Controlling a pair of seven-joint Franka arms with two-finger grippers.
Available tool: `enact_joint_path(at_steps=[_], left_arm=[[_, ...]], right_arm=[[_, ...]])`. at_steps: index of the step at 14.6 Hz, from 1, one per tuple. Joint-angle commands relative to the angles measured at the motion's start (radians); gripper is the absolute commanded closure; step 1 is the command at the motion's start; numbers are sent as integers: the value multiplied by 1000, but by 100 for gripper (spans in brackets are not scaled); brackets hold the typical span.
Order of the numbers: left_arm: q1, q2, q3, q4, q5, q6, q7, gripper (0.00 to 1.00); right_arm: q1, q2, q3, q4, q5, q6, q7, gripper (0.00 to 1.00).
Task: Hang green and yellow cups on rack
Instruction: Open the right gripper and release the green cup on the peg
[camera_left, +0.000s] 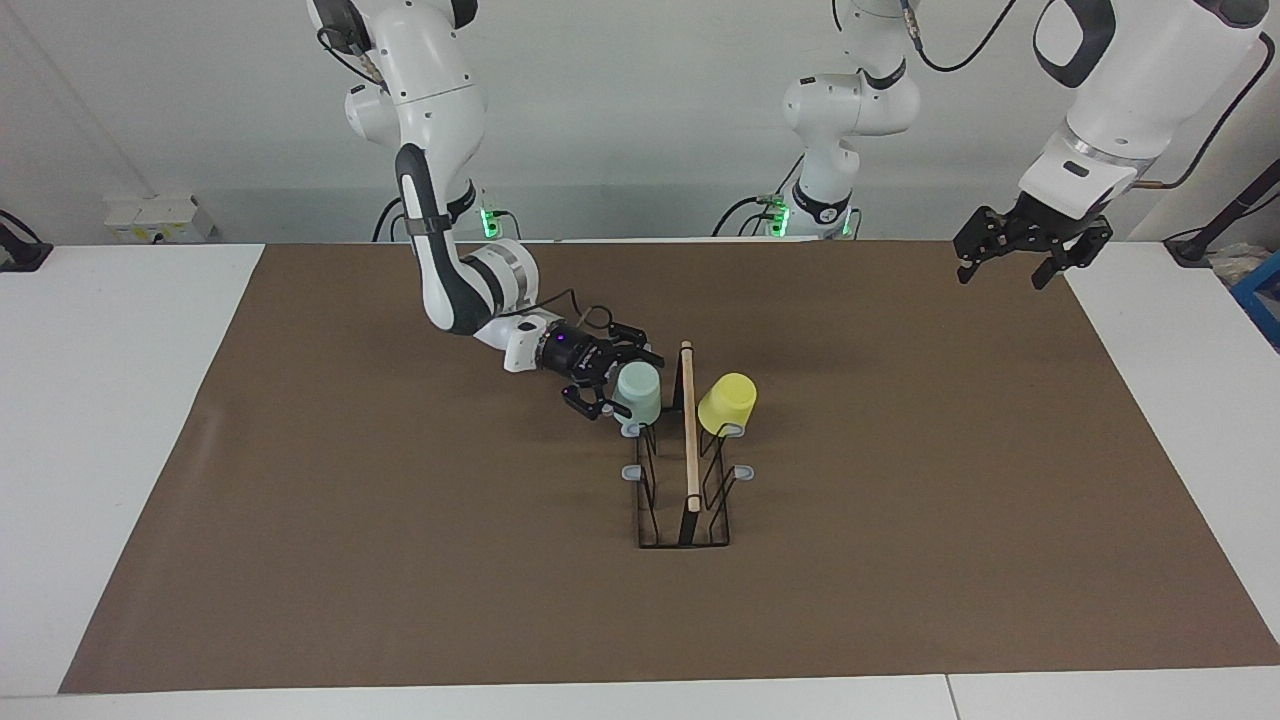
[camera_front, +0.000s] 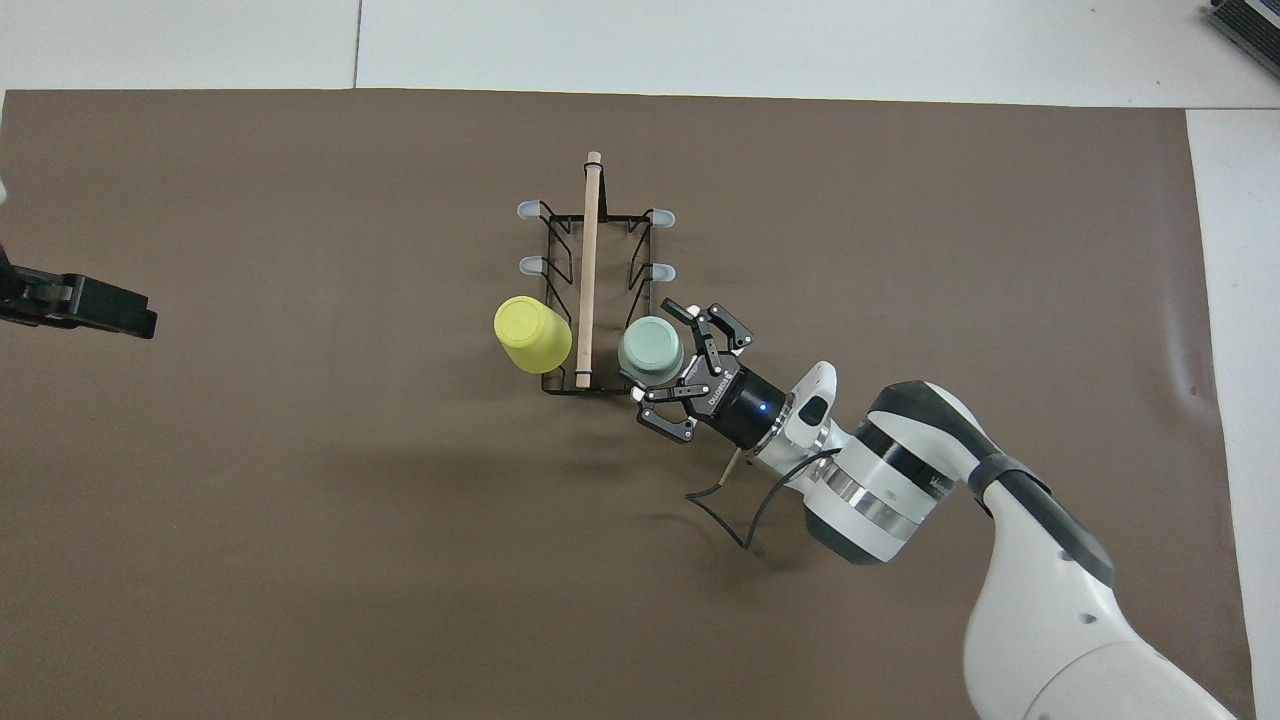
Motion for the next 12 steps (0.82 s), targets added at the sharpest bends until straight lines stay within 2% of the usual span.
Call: enact_joint_path(at_steps=[1,2,6,10,11,12], left_arm=[[-4,-32,2,-37,3,3,-8,0],[-4,-32,2,-36,3,3,-10,0],[-4,-32,3,-36,3,1,-8,0],[-4,-32,3,-36,3,1,-8,0],[-7,-32,5,-34,4,-1,-11,0],[-8,-32,5,-33,4,-2,-13,0]], right_arm=[[-4,-19,10,-4,23,37,-78,0],[-2,-58,9,-2,2,84,-51,0],[8,-276,15,-1,-72,457,79,0],[4,-335,23,28,-118,492,129,0],[-10,-356,15,42,-199,505,152,0],[-25,-378,10,68,-339,547,228,0]])
